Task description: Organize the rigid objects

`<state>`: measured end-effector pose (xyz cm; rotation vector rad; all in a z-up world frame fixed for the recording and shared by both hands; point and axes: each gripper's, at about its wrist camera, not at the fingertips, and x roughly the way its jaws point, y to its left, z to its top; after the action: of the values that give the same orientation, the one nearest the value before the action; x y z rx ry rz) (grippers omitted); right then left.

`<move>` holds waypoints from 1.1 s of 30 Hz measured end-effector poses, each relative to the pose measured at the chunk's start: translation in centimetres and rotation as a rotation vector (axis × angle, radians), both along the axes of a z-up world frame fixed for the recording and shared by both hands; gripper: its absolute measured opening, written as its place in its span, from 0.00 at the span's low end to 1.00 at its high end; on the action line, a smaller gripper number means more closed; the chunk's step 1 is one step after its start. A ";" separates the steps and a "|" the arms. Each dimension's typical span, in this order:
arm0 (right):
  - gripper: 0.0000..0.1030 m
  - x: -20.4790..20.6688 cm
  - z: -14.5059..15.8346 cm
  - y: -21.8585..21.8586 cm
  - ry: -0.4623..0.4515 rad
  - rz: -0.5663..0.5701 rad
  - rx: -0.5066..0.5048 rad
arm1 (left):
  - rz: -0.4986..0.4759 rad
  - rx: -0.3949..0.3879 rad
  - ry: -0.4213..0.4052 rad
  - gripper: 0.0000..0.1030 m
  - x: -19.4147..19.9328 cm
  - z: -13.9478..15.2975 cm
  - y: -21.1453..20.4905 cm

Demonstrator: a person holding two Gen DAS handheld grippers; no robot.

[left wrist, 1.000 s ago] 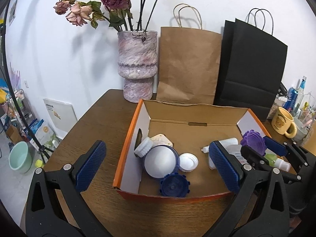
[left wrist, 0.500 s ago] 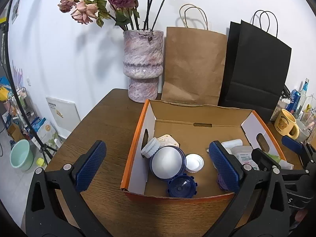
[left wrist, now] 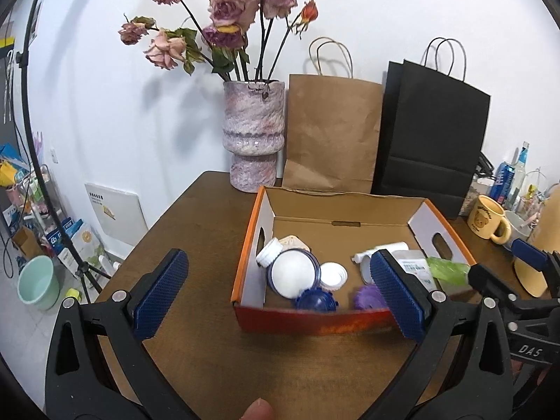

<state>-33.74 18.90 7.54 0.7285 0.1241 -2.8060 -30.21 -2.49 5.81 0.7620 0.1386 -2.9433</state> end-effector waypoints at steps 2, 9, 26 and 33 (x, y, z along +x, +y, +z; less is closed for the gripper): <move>1.00 1.4 0.5 0.3 0.014 -0.001 -0.006 | 0.000 -0.001 -0.002 1.00 1.3 0.1 0.0; 1.00 7.5 1.6 1.2 0.050 0.006 -0.017 | -0.039 0.004 -0.009 1.00 7.0 0.1 0.1; 1.00 19.4 -1.8 2.3 -0.027 0.019 -0.013 | -0.099 -0.023 -0.100 1.00 18.0 -3.6 0.7; 1.00 21.5 -2.2 2.0 -0.034 0.036 -0.008 | -0.101 -0.028 -0.100 1.00 19.6 -3.8 0.8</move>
<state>-12.23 20.94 5.29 0.7642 0.1179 -2.7573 -10.57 -1.67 2.00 0.9362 0.0524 -2.9863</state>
